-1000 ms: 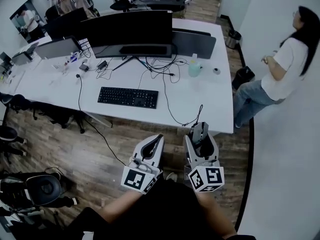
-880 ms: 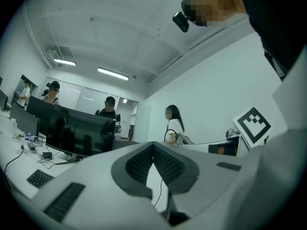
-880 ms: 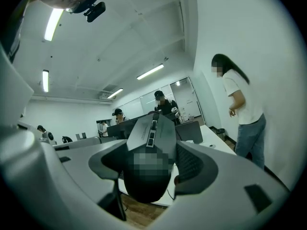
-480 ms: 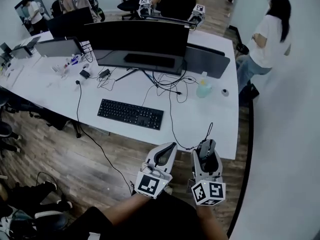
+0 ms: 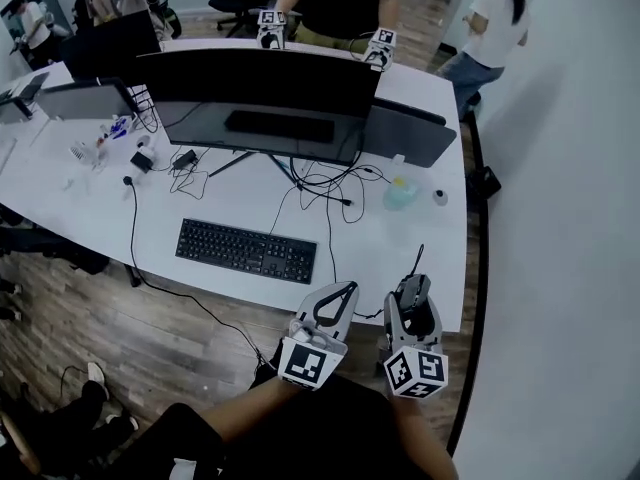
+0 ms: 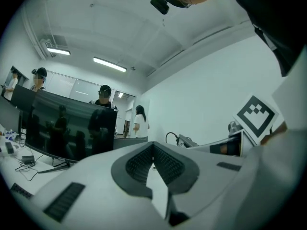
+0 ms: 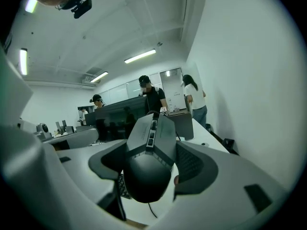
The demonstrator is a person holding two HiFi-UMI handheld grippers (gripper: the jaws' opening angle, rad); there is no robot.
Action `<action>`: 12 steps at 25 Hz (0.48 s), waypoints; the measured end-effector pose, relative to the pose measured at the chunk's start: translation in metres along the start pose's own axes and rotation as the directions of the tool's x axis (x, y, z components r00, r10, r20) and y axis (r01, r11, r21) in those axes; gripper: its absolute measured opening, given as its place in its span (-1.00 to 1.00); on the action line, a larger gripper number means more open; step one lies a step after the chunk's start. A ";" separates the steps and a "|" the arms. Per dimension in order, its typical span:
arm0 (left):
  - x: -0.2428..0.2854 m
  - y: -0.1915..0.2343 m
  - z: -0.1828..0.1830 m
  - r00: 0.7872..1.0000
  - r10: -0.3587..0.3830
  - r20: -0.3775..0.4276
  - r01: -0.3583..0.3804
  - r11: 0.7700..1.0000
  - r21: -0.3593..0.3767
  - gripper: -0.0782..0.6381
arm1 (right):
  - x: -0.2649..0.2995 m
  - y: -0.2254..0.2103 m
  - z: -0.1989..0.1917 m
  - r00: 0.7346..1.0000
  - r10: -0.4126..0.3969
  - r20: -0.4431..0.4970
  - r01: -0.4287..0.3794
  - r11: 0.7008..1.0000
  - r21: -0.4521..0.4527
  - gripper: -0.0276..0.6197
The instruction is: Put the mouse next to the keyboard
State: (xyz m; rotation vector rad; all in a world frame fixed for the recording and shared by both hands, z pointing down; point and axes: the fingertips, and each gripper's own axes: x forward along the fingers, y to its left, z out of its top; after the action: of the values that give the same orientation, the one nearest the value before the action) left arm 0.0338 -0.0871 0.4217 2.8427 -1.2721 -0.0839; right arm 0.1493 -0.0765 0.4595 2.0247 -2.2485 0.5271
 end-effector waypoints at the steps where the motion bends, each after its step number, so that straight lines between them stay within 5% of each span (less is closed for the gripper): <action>1: 0.004 0.004 -0.002 1.000 -0.014 -0.010 0.014 1.000 0.009 -0.77 | 0.007 0.001 -0.002 1.000 -0.009 -0.009 0.009 1.000 -0.004 0.05; 12: 0.036 0.045 -0.035 0.997 -0.033 -0.076 0.031 0.999 -0.023 -0.77 | 0.062 -0.002 -0.030 0.993 -0.058 -0.102 0.058 0.998 -0.008 0.05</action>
State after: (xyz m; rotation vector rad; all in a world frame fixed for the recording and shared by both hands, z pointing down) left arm 0.0260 -0.1435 0.4576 2.8186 -1.2033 0.0106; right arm 0.1377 -0.1263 0.5054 2.0055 -2.1248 0.6048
